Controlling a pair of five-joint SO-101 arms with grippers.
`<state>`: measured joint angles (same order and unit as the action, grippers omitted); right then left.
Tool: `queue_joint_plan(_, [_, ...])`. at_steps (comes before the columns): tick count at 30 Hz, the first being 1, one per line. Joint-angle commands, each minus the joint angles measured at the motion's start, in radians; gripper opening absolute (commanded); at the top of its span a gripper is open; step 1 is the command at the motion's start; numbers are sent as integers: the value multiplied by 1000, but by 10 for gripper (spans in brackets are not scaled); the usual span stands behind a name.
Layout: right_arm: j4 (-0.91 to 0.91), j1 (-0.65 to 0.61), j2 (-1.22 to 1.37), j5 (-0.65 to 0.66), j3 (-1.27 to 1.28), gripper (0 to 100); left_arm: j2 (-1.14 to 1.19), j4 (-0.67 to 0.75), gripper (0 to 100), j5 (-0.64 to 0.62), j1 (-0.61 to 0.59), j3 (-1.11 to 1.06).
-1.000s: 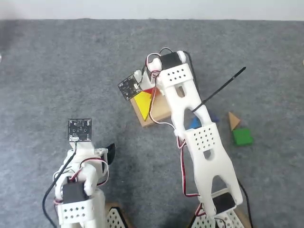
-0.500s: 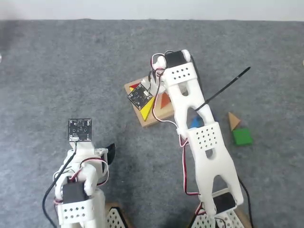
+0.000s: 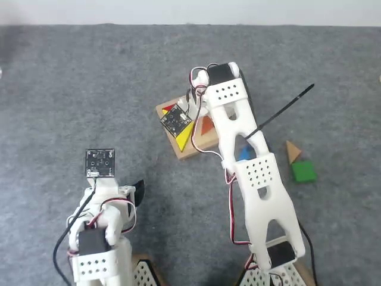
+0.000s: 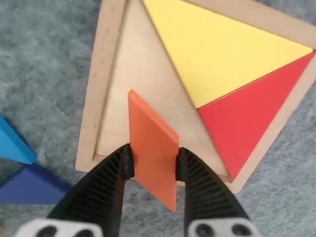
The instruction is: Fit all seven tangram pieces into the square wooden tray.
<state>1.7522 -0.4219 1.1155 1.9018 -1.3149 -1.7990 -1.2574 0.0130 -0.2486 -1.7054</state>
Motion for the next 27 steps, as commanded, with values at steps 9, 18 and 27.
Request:
queue_joint_plan(9, [31,-12,-16,-46,-87,134,-21,-5,271,-8,0,22])
queue_joint_plan(18, [27,-21,2,-752,-209,132,-21,-5,271,-8,0,22])
queue_joint_plan(27, [31,4,177,-1293,-282,132,-21,-5,271,-8,2,22])
